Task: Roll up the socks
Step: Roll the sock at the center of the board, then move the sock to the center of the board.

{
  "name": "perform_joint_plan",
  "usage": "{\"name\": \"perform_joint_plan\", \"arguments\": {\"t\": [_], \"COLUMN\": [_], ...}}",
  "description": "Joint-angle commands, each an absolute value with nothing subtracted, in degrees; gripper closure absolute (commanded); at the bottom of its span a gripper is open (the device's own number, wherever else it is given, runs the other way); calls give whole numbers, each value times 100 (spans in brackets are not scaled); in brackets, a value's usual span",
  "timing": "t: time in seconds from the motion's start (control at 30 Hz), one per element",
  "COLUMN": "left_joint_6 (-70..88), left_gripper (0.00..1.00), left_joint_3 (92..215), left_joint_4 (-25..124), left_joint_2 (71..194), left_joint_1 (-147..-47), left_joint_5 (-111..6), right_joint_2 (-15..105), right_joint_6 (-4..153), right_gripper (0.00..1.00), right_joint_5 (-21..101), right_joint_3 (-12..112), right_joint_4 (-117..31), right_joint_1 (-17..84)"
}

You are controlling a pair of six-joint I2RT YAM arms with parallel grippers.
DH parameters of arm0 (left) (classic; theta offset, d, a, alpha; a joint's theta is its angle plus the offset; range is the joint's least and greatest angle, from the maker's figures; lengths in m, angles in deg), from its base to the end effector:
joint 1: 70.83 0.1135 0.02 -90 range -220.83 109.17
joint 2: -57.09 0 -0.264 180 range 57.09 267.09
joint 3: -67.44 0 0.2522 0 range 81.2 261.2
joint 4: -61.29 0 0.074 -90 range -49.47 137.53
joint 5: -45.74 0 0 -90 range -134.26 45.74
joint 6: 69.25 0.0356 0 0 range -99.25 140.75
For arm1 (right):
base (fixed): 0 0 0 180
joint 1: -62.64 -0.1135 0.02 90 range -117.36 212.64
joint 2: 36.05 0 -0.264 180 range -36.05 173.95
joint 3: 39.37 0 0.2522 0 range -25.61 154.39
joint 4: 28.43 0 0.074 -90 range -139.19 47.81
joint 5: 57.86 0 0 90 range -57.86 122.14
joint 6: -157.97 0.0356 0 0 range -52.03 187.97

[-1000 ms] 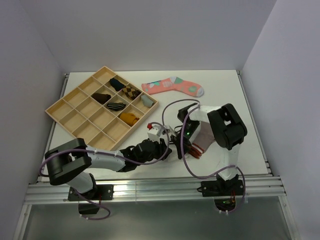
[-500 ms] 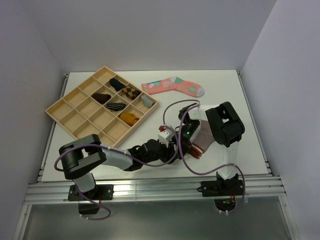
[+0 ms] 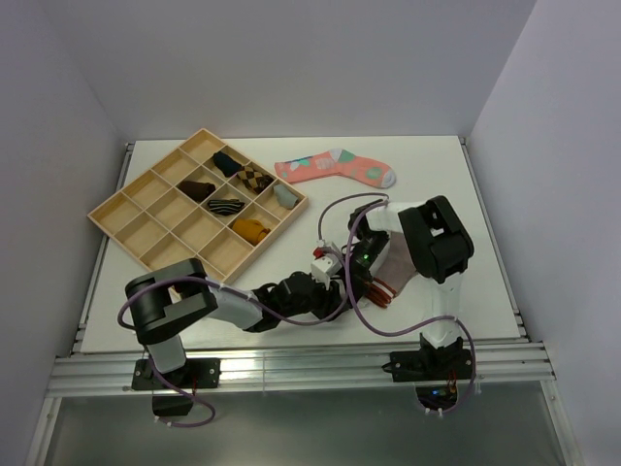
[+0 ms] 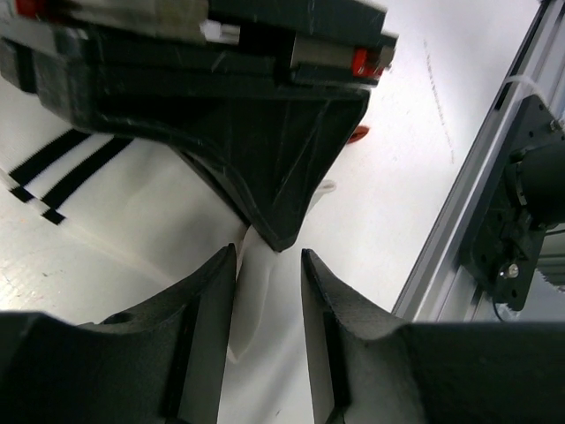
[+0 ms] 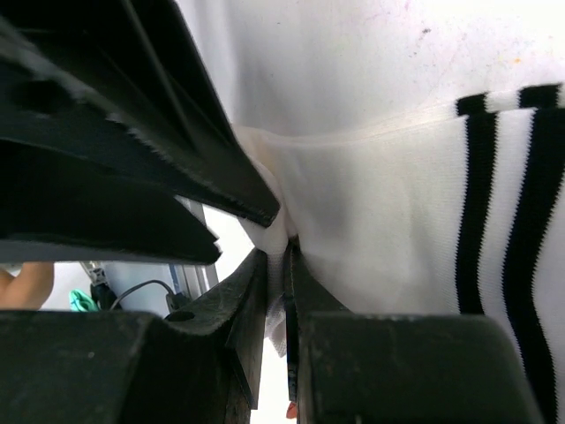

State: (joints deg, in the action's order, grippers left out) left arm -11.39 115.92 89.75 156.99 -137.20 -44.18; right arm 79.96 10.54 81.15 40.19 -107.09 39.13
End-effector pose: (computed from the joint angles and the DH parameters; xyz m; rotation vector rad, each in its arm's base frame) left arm 0.1297 -0.2964 0.1337 0.6313 2.0534 -1.0771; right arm 0.2619 0.1432 0.1128 1.5271 -2.2076 -1.3379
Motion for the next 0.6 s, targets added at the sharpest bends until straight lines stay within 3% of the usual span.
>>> {"name": "perform_joint_plan", "arguments": {"t": [0.0,0.27,0.3,0.37,0.4,0.57], "left_joint_6": [-1001,-1211,-1255,-1369,-1431,-1668], "left_gripper": [60,67,75,82,92,100], "left_joint_3": [11785,11750,11768,11881,11969,12312], "left_joint_4": [9139,9174,9131,8860,8666,7830], "left_joint_2": [15825,15983,16018,16150,16202,16300], "left_joint_1": [-13745,-13675,-13657,-13587,-13569,-13473], "left_joint_5": [-4566,-4558,-4549,-4602,-4558,-4558], "right_joint_2": [8120,8102,8067,8015,7945,7524], "right_joint_6": [1084,1137,1128,1014,926,741], "right_gripper": [89,88,85,73,70,60], "right_joint_5": [8048,8013,8021,8065,8091,8180], "right_joint_3": [4224,4198,4189,4163,4154,4075], "right_joint_4": [-10723,-10670,-10670,-10696,-10827,-10960], "right_joint_1": [3987,4022,4023,4031,4057,4251]}}
